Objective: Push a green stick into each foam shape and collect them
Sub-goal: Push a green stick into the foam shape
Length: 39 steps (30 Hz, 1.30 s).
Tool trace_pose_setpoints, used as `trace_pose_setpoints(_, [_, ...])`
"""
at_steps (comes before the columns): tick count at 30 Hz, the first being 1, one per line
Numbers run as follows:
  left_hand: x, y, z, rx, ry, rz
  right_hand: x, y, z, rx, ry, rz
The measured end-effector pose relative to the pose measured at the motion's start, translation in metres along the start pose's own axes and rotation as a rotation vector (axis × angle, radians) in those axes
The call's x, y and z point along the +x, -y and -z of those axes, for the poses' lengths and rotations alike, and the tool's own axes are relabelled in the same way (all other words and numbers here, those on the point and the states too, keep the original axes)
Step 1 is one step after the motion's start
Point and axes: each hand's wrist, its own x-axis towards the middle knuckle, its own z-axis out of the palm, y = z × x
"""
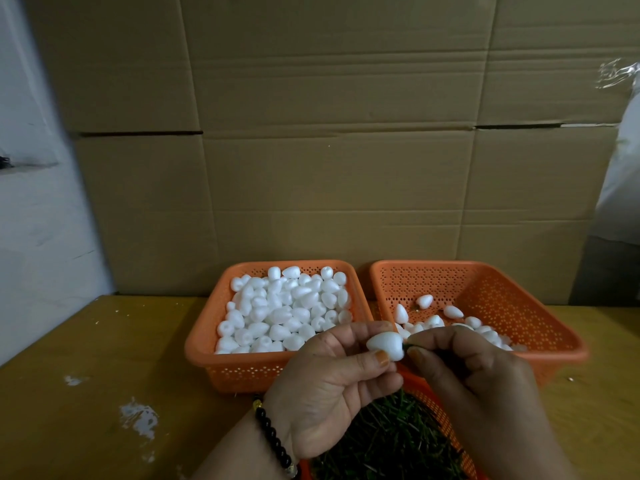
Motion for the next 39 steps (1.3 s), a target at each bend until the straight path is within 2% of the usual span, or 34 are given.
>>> trace_pose_setpoints(9, [-0.001, 0.0, 0.003, 0.084, -0.01, -0.034, 0.0, -0.006, -0.001, -0.051, 0.041, -0.018])
trace_pose_setpoints(16, [0.002, 0.0, 0.001, 0.037, -0.033, -0.024, -0.001, -0.01, -0.001, 0.012, 0.053, -0.04])
trace_pose_setpoints(21, [0.004, 0.001, 0.0, -0.074, -0.073, 0.026, -0.001, -0.01, -0.002, 0.038, 0.046, -0.036])
trace_pose_setpoints(34, [0.006, -0.004, 0.005, -0.438, -0.036, 0.171, -0.002, -0.009, -0.003, 0.049, 0.069, -0.024])
trace_pose_setpoints(39, [0.007, -0.001, 0.005, -0.393, -0.061, 0.154, -0.002, -0.007, -0.003, 0.06, 0.067, -0.007])
